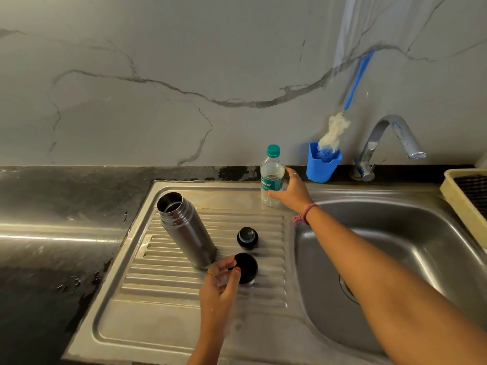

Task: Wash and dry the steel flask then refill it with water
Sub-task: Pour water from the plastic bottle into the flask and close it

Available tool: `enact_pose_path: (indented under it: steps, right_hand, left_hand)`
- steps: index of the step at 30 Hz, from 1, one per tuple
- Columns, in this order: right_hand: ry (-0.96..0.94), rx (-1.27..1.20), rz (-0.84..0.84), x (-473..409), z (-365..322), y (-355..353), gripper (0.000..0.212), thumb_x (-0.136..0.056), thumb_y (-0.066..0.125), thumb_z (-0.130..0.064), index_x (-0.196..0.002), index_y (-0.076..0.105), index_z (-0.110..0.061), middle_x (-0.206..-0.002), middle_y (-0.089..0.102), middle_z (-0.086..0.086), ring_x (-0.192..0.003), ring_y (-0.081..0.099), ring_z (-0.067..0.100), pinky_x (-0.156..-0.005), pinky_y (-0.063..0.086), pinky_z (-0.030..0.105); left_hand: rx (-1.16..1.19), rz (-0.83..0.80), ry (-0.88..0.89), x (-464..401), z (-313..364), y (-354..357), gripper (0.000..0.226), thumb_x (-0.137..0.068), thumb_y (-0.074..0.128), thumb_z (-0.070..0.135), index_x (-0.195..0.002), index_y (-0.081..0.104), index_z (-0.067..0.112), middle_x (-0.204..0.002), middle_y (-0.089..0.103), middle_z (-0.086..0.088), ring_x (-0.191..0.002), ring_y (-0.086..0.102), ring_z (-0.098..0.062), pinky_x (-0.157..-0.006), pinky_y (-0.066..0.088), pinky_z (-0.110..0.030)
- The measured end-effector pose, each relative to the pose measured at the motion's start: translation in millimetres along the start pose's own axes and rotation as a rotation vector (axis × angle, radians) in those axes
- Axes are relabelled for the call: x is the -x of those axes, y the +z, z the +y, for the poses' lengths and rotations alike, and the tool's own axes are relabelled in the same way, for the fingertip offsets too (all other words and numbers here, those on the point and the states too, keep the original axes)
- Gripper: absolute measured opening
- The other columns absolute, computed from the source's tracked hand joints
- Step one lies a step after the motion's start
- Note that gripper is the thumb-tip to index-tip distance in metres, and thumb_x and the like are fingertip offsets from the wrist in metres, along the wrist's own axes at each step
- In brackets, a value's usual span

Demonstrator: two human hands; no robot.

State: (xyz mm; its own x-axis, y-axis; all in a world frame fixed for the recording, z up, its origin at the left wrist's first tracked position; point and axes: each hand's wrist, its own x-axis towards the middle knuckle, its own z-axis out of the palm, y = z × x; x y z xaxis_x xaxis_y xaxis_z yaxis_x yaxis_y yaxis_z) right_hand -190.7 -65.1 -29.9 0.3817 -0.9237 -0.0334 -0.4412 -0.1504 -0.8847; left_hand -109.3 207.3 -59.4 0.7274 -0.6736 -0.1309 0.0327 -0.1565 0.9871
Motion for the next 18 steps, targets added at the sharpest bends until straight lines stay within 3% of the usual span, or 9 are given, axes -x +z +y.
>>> enact_pose_path:
  steps: [4,9,14,18]
  right_hand:
    - [0.017,0.002,0.011,9,7,-2,0.091,-0.074,0.082,-0.019,-0.148,0.029,-0.009,-0.147,0.041,0.011,-0.134,0.042,0.025,-0.105,0.040,0.033]
    - [0.029,-0.052,0.064,38,14,-7,0.090,-0.076,0.081,-0.018,-0.148,0.028,-0.012,-0.148,0.040,0.009,-0.133,0.043,0.024,-0.108,0.041,0.040]
    - [0.029,-0.104,0.008,91,20,2,0.081,-0.079,0.077,-0.011,-0.146,0.033,-0.012,-0.144,0.044,0.007,-0.130,0.046,0.024,-0.099,0.042,0.026]
    - [0.017,-0.160,-0.029,129,29,18,0.074,-0.080,0.076,-0.011,-0.143,0.037,-0.013,-0.142,0.046,0.004,-0.128,0.046,0.016,-0.098,0.040,0.022]
  left_hand:
    - [-0.017,-0.019,0.014,5,4,-5,0.019,-0.091,0.065,0.001,-0.107,0.067,0.013,-0.100,0.072,0.002,-0.083,0.067,0.002,-0.069,0.048,-0.008]
    - [-0.072,-0.013,0.050,11,5,-18,0.019,-0.091,0.067,0.006,-0.104,0.067,0.019,-0.100,0.071,0.005,-0.083,0.064,0.004,-0.067,0.045,-0.007]
    - [-0.105,0.001,0.069,18,0,-39,0.021,-0.092,0.066,0.006,-0.105,0.066,0.023,-0.101,0.070,0.005,-0.091,0.065,-0.008,-0.066,0.046,-0.010]
    - [-0.144,0.020,0.072,21,-9,-56,0.023,-0.092,0.067,0.010,-0.106,0.063,0.028,-0.102,0.069,0.007,-0.095,0.064,-0.005,-0.068,0.048,-0.009]
